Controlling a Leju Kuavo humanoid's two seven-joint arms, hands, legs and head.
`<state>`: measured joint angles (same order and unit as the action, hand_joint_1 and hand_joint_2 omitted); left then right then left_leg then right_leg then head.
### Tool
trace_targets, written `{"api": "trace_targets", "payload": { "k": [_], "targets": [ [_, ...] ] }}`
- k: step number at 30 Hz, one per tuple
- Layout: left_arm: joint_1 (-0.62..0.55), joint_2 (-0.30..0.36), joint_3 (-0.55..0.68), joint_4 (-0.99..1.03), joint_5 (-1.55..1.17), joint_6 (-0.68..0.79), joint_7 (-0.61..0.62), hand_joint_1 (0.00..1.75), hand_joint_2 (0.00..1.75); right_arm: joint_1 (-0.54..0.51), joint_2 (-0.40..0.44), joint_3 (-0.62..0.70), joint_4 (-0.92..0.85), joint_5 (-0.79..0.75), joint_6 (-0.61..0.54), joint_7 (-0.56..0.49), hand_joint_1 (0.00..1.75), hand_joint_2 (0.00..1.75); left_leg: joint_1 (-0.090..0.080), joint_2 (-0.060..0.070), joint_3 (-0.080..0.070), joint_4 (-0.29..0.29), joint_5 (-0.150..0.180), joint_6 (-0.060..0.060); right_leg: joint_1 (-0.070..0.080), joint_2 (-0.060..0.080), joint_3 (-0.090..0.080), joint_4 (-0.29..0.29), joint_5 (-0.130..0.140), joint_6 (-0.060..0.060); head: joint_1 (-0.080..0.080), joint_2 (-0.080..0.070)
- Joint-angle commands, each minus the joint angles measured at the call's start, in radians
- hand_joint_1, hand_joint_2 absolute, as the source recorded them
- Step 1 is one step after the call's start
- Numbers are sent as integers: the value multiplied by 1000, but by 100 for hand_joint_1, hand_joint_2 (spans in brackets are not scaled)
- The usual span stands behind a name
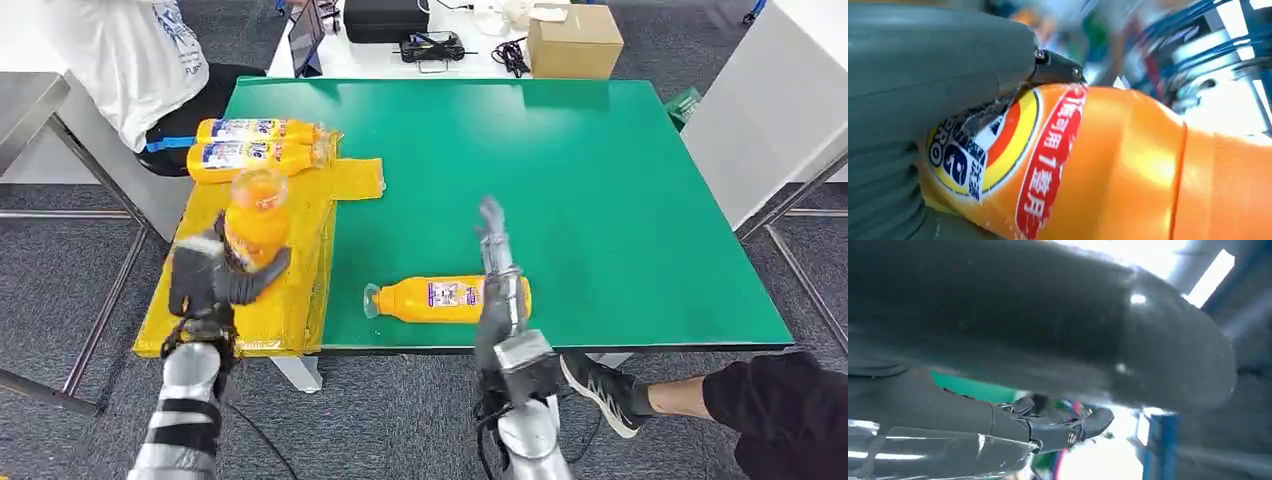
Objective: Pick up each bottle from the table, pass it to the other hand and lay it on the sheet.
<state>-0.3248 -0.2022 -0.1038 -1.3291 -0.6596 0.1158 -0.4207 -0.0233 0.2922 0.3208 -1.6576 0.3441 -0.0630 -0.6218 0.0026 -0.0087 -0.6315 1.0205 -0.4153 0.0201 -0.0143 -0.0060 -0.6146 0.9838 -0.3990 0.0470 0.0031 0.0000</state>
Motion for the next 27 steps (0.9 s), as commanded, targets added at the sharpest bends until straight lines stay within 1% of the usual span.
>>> {"api": "trace_targets", "payload": {
  "k": [1, 2, 4, 6, 8, 9, 10, 11, 13, 14, 15, 16, 17, 18, 19, 22, 23, 24, 25, 26, 27],
  "targets": [
    [-218, 59, -28, 163, -395, 141, 52, 175, 175, -65, -19, 5, -83, -16, -18, 11, 0, 0, 1, 0, 3, 0, -1, -1, 1, 0, 3, 1, -1, -2, 0, 0],
    [-243, 75, -51, 213, -477, 166, 68, 175, 175, -74, -20, 9, -65, -17, -17, 12, 0, 0, 1, 1, 6, 0, -2, -2, 1, 0, 6, 0, -2, -2, 0, 0],
    [-289, 93, -79, 311, -566, 180, 90, 175, 175, -88, -21, 17, -37, -25, -8, 14, 0, 0, 0, 0, 3, -1, 0, -1, 0, -1, 3, 0, -1, -1, 1, 0],
    [-332, 110, -115, 410, -624, 162, 102, 175, 175, -96, -23, 25, -19, -30, 1, 13, 0, 0, 1, 0, 7, -1, -2, -2, 1, -1, 7, -1, -2, -3, 0, 0],
    [-353, 116, -127, 465, -638, 177, 110, 175, 175, -98, -24, 28, -12, -30, 3, 13, 0, 0, 0, 0, 4, -1, 0, -1, 1, -1, 4, -1, -1, -1, 1, 0],
    [-353, 116, -127, 465, -638, 177, 110, 175, 175, -98, -24, 28, -12, -30, 3, 13, 0, 0, 1, 0, 6, -1, -1, -1, 1, 0, 6, -1, -1, -2, 0, 0],
    [-353, 116, -127, 465, -638, 177, 110, 175, 175, -98, -24, 28, -12, -30, 3, 13, 0, 0, 0, 1, 5, -1, -1, -1, 1, 0, 5, 0, -1, -2, 0, 0],
    [-357, 118, -131, 481, -640, 168, 109, 175, 175, -97, -25, 28, -14, -30, 4, 13, 0, 0, 0, 1, 3, -1, -1, -1, 1, 1, 3, 0, 0, -1, 1, 0],
    [-393, 136, -164, 580, -638, 90, 110, 175, 175, -95, -27, 31, 0, -32, 19, 17, 0, 0, 1, 1, 5, -1, -1, -1, 1, 1, 5, 0, -1, -2, 0, 0],
    [-410, 151, -193, 627, -645, 66, 85, 175, 175, -97, -31, 36, 11, -32, 32, 18, 0, 0, 1, 2, 7, -1, -2, -2, 1, 1, 7, -1, -2, -2, 0, 0],
    [-431, 168, -213, 698, -633, 55, 52, 175, 175, -95, -22, 33, 21, -38, 46, 16, 0, 0, 1, 1, 7, -1, -2, -1, 1, 0, 7, -1, -2, -2, 0, 0],
    [-434, 177, -219, 722, -616, 73, 38, 175, 175, -89, -14, 29, 17, -36, 53, 16, 0, 0, 1, 0, 6, -1, -1, -1, 1, 0, 6, -1, -1, -2, 0, 0],
    [-438, 181, -223, 735, -609, 82, 32, 175, 175, -87, -11, 28, 14, -34, 56, 16, 0, 0, 1, 1, 8, -2, -2, -2, 1, 1, 7, -1, -1, -3, 0, 0],
    [-441, 182, -225, 743, -605, 88, 29, 175, 175, -85, -10, 28, 11, -32, 57, 16, 0, 0, 1, 2, 5, -1, -1, -1, 1, 2, 5, 0, -1, -2, 0, 0],
    [-441, 182, -225, 743, -605, 88, 29, 175, 175, -85, -10, 28, 11, -32, 57, 16, 0, 0, 1, 3, 7, -1, -2, -2, 1, 3, 6, 0, -1, -3, 0, 0],
    [-444, 181, -225, 745, -605, 87, 29, 175, 175, -86, -10, 28, 9, -31, 58, 17, 0, 0, 1, 3, 4, 0, -1, -1, 1, 2, 3, 0, -1, -2, 0, 0],
    [-448, 179, -233, 750, -598, 63, 28, 175, 175, -85, -9, 25, 8, -29, 67, 22, 0, 0, 1, 3, 6, 0, -2, -2, 1, 3, 6, 0, -2, -2, 0, 0],
    [-446, 187, -242, 761, -591, 41, 24, 175, 175, -85, -7, 26, 15, -29, 76, 25, 0, 0, 1, 2, 3, 0, -1, -1, 1, 2, 3, 0, -1, -2, 0, 0],
    [-456, 195, -253, 791, -580, 14, 24, 175, 175, -87, -8, 25, 27, -28, 79, 25, 0, 0, 1, 2, 6, 0, -2, -2, 1, 2, 6, 0, -2, -2, 0, 0],
    [-461, 200, -252, 813, -562, -4, 20, 175, 175, -87, -8, 26, 35, -28, 80, 25, 0, 0, 1, 2, 4, -1, -2, -1, 1, 2, 4, 0, -1, -2, 0, 0],
    [-477, 209, -257, 852, -545, -43, 20, 175, 175, -88, -9, 27, 48, -28, 82, 24, 0, 0, 1, 3, 7, -1, -3, -1, 1, 3, 6, 0, -2, -2, 0, 0]
  ]
}}
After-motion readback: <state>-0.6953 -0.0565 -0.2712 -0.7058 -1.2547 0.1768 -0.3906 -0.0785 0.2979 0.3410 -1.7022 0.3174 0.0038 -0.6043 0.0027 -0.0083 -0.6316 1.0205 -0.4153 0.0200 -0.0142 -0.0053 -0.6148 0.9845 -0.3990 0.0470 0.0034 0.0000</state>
